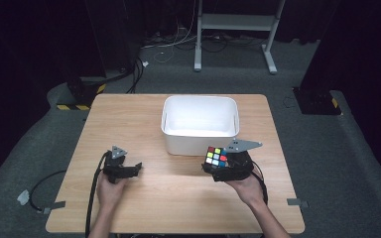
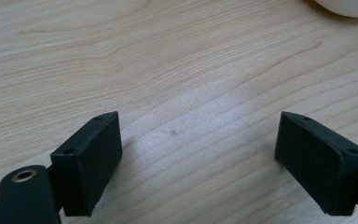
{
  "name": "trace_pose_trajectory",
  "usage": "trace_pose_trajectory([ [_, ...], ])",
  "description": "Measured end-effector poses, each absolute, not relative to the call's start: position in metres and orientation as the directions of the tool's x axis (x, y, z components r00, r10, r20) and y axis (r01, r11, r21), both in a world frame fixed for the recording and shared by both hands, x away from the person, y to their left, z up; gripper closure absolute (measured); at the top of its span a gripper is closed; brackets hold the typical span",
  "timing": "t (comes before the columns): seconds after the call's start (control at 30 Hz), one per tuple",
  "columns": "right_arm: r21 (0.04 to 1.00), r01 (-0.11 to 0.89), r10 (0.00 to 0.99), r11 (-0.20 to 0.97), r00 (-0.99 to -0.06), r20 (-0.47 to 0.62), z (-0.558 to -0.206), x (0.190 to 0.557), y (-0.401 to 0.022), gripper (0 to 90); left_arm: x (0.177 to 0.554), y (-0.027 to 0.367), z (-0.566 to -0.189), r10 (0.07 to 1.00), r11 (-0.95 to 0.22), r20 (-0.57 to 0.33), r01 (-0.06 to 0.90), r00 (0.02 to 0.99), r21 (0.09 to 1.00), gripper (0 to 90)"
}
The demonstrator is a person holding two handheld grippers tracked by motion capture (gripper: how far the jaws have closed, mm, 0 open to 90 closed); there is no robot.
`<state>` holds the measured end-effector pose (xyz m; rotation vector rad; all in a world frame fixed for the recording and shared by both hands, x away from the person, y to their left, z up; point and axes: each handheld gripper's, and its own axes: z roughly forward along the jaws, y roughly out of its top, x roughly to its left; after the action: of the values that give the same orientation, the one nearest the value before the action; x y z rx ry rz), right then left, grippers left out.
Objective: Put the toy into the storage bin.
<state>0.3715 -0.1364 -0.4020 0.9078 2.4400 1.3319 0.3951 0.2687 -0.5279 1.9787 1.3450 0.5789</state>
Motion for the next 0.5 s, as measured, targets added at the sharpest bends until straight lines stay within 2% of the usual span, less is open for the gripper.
trace_pose_trajectory([
  [0.5,0.823,0.404,0.606,0.399,-0.790,0.094,-0.391,0.375,-0.136,18.6,0.395,0.269,-0.528,0.929,-0.246,-0.008,0.633,0.371,0.734,14.9],
])
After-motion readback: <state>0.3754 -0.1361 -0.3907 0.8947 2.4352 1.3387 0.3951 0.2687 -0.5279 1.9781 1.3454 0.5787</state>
